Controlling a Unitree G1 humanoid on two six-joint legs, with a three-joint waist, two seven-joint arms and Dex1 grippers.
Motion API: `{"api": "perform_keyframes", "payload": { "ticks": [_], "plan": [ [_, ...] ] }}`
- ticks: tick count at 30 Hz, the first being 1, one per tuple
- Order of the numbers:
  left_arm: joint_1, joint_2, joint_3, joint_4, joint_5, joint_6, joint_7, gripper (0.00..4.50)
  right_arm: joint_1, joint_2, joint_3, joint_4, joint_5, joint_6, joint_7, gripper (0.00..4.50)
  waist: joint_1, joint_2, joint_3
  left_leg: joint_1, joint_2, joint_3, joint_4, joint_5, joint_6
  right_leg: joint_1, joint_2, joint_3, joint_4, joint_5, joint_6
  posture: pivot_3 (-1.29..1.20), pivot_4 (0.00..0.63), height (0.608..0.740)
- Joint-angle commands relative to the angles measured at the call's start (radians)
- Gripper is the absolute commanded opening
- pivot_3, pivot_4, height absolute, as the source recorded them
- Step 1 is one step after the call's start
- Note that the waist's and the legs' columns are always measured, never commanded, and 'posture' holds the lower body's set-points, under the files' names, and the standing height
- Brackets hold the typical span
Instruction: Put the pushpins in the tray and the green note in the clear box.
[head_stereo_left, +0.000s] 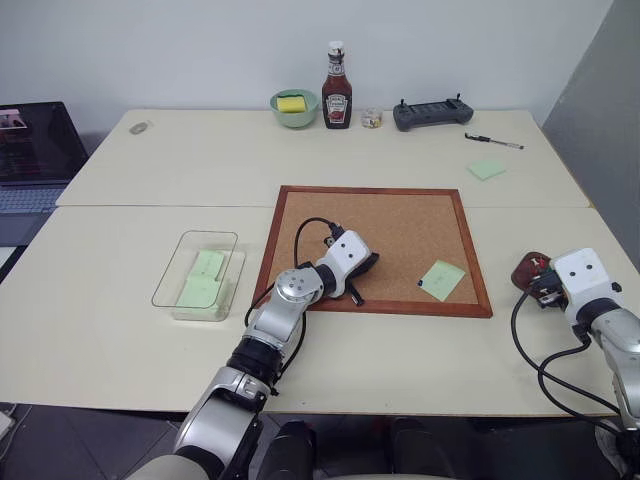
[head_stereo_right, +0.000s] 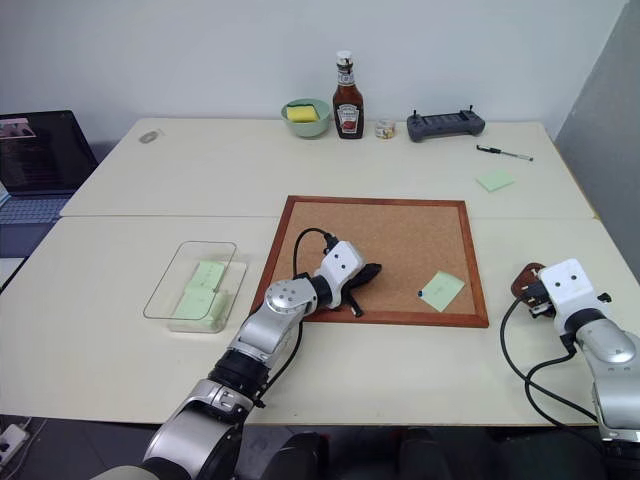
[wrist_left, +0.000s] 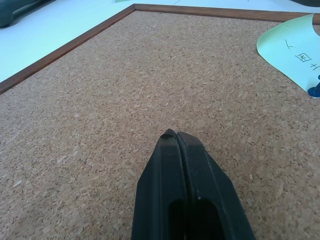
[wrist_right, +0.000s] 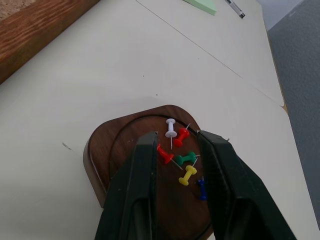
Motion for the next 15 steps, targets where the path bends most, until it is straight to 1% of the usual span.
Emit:
{"api": "perform_keyframes", "payload": {
  "ticks": [1,5,7,9,13,15],
  "plan": [
    [0.034,-0.004,-0.037,0.043,0.019,0.013,-0.012,0.0,-0.004,0.021,-0.036,-0.123,0.149,-0.031,0.114,1.31,-0.002,0.0,0.0,0.0,0.0,0.0,0.0,0.0,0.0,0.0,0.0,0.0,0.0,0.0,0.0,0.0,0.15,0.74],
    [0.031,-0.005,-0.037,0.045,0.018,0.012,-0.014,0.0,0.032,0.048,0.006,-0.258,0.314,0.063,0.229,1.31,-0.002,0.0,0.0,0.0,0.0,-0.001,0.0,0.0,0.0,0.0,0.0,0.0,0.0,0.0,0.0,0.0,0.15,0.74],
    [0.029,-0.006,-0.036,0.047,0.017,0.011,-0.014,0.0,0.046,0.054,0.038,-0.303,0.351,0.097,0.255,1.31,-0.001,0.0,0.0,0.0,0.0,-0.001,0.0,0.0,0.0,0.001,0.0,0.0,0.0,0.0,0.0,0.0,0.15,0.74],
    [0.027,-0.008,-0.035,0.049,0.017,0.01,-0.014,0.0,0.048,0.064,0.077,-0.327,0.364,0.117,0.261,1.31,-0.002,0.0,0.0,0.0,0.0,-0.001,0.0,0.0,0.0,0.001,0.0,-0.001,0.0,0.0,0.0,0.0,0.15,0.74],
    [0.027,-0.008,-0.033,0.051,0.016,0.01,-0.01,0.0,0.026,0.082,0.181,-0.312,0.307,0.093,0.252,1.31,-0.001,0.0,0.0,0.0,0.0,-0.001,0.0,0.0,0.0,0.0,0.0,-0.001,-0.001,0.0,0.0,0.0,0.15,0.74],
    [0.028,-0.007,-0.032,0.048,0.016,0.012,-0.01,0.0,0.021,0.089,0.208,-0.303,0.3,0.085,0.256,1.31,-0.001,0.0,0.0,0.0,0.0,-0.001,0.0,0.0,0.0,0.0,0.0,-0.001,-0.001,0.0,0.001,0.0,0.15,0.74]
  ]
}}
